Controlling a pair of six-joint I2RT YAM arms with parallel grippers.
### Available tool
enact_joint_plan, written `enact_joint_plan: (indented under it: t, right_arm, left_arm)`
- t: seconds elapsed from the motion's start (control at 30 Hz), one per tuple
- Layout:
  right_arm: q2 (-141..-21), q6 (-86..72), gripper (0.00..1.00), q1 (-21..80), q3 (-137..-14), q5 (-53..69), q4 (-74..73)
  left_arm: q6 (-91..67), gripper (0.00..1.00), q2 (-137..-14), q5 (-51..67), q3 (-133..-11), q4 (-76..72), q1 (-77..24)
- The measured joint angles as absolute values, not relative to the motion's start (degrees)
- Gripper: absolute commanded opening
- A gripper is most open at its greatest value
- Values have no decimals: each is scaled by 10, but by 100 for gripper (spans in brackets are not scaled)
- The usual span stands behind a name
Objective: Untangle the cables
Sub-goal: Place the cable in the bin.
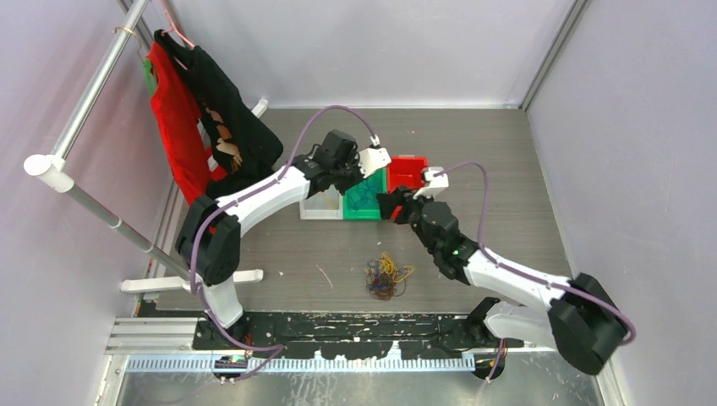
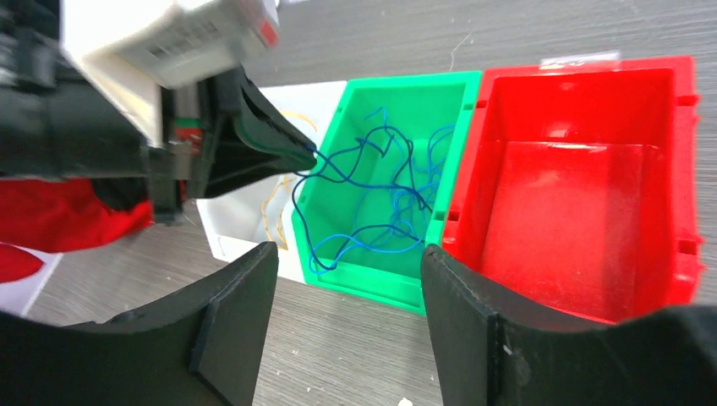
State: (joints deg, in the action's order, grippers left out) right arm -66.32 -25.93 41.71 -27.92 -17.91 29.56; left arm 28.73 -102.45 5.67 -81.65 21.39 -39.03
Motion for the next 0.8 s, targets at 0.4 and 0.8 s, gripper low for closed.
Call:
enact_joint_plan:
  t: [0.4,0.8]
  right_arm:
    - [-436,-288,79,392,-214,-225,164]
    - [-385,-282,80,385,-230,-261,46]
  left_arm:
    - [268,0,-1058,41,-831,211,-392]
    - [305,28,-1155,42,-895,230,-392]
